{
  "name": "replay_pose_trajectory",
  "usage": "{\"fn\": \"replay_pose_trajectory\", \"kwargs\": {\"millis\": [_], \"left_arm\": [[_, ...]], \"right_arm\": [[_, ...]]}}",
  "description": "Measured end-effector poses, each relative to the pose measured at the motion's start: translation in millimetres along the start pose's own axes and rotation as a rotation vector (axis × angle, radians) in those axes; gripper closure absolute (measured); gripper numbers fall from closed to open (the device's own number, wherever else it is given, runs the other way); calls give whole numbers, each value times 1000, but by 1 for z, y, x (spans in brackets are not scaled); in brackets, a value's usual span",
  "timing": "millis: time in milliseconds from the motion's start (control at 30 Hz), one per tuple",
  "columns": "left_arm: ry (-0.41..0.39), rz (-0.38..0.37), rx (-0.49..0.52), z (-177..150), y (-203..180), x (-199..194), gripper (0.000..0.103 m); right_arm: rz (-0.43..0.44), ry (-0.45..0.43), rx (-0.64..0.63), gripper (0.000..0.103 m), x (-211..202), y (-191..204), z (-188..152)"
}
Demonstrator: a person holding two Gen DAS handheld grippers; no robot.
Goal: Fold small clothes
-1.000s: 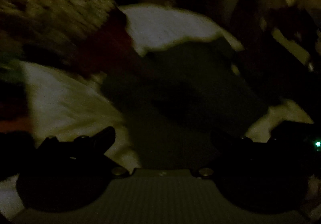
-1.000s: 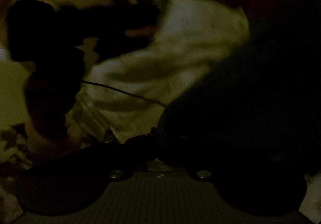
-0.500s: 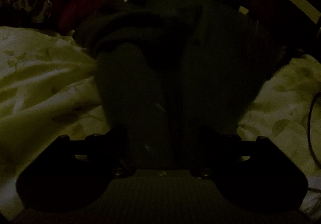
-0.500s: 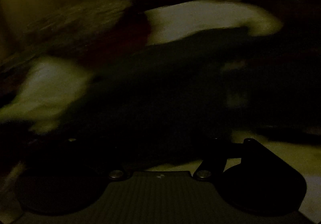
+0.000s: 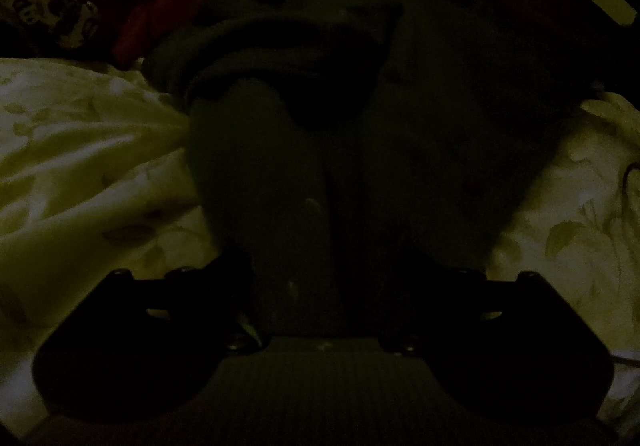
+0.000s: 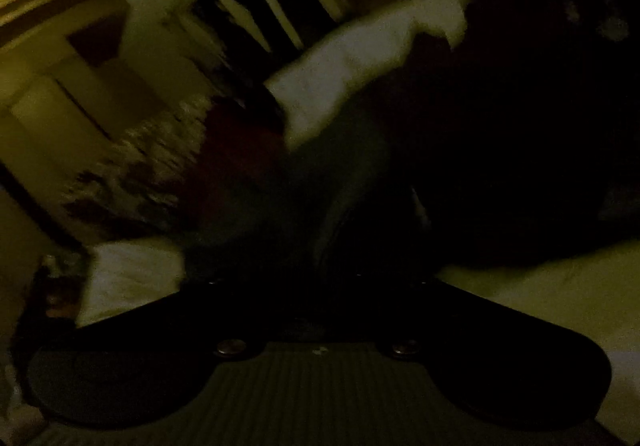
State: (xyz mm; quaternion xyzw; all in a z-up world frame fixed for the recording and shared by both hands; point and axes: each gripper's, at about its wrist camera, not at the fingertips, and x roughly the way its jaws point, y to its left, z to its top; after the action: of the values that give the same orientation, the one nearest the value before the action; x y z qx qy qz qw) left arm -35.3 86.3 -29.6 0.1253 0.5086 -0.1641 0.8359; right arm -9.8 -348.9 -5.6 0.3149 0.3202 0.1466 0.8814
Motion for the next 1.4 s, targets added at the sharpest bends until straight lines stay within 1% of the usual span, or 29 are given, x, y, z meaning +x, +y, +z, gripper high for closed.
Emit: {"fn": "replay_pose_trajectory", "kwargs": {"millis": [67, 133, 167, 233, 267, 367, 400, 433, 467, 533, 567, 633, 700, 733, 767, 833, 933, 967, 1000, 1033, 1100, 1133, 1167, 1200, 1267, 1300, 1333, 1367, 1400], "left_arm": [[4, -6, 4, 0, -1, 1, 8], [8, -7, 21, 1, -5, 3, 1], [9, -6, 32, 1, -8, 5, 0], [10, 16, 57, -1, -13, 8, 0], [9, 25, 69, -2, -15, 9, 0], [5, 32, 96, -6, -15, 12, 0], [5, 29, 95, -7, -13, 12, 0], [4, 23, 94, -7, -12, 12, 0], [5, 17, 94, -7, -10, 11, 0], [11, 11, 104, -5, -8, 8, 0], [13, 9, 113, -4, -7, 5, 0], [20, 5, 131, -2, -3, -6, 0], [-13, 2, 125, 2, 4, -22, 0], [-34, 3, 115, 5, 9, -30, 0], [-55, 2, 102, 7, 14, -39, 0], [-107, -2, 67, 15, 25, -55, 0], [-205, 7, 38, 32, 43, -72, 0], [-224, 24, 20, 39, 50, -74, 0], [-237, 28, 4, 48, 57, -73, 0], [-244, 11, -12, 55, 67, -72, 0], [-234, -66, -54, 73, 90, -68, 0], [-240, -108, -95, 83, 103, -66, 0], [-252, -129, -138, 91, 115, -64, 0], [-268, -121, -186, 99, 127, -59, 0], [-293, -81, -255, 113, 142, -51, 0], [-291, -68, -276, 119, 147, -45, 0], [-282, -52, -288, 123, 150, -39, 0], [-276, -40, -291, 125, 151, -33, 0], [-267, -41, -286, 124, 151, -28, 0]], "right_arm": [[-42, -18, -78, 90, -27, 15, 15], [-121, -7, -136, 91, -38, 11, 26], [-158, 18, -139, 91, -39, 4, 28], [-237, 68, -155, 91, -28, -12, 20], [-267, 109, -162, 91, -14, -17, 13], [-338, 157, -192, 89, 12, -30, -8], [-355, 174, -191, 83, 21, -34, -12], [-364, 195, -192, 72, 29, -38, -16], [-378, 203, -211, 71, 28, -38, -17], [-425, 195, -272, 42, 25, -30, -16], [-451, 165, -318, 36, 18, -21, -11], [-501, 85, -410, 11, -3, -1, 0], [-536, 0, -506, 0, -21, 21, 13], [-522, -26, -539, 0, -24, 32, 18], [-489, -27, -558, 0, -24, 38, 23], [-361, 24, -564, 0, -9, 49, 32], [-166, 107, -489, 0, 35, 57, 39], [-121, 132, -457, 0, 55, 58, 41], [-105, 144, -440, 0, 72, 62, 43], [-97, 160, -429, 0, 91, 64, 44], [-99, 186, -426, 0, 120, 68, 47], [-103, 197, -421, 0, 137, 68, 48], [-94, 218, -414, 0, 146, 67, 48], [-87, 239, -408, 0, 160, 62, 50], [-120, 249, -363, 2, 182, 52, 56], [-137, 262, -321, 9, 194, 44, 59], [-165, 268, -277, 25, 207, 33, 62], [-188, 274, -247, 33, 217, 25, 61], [-205, 286, -234, 37, 228, 19, 61]]}}
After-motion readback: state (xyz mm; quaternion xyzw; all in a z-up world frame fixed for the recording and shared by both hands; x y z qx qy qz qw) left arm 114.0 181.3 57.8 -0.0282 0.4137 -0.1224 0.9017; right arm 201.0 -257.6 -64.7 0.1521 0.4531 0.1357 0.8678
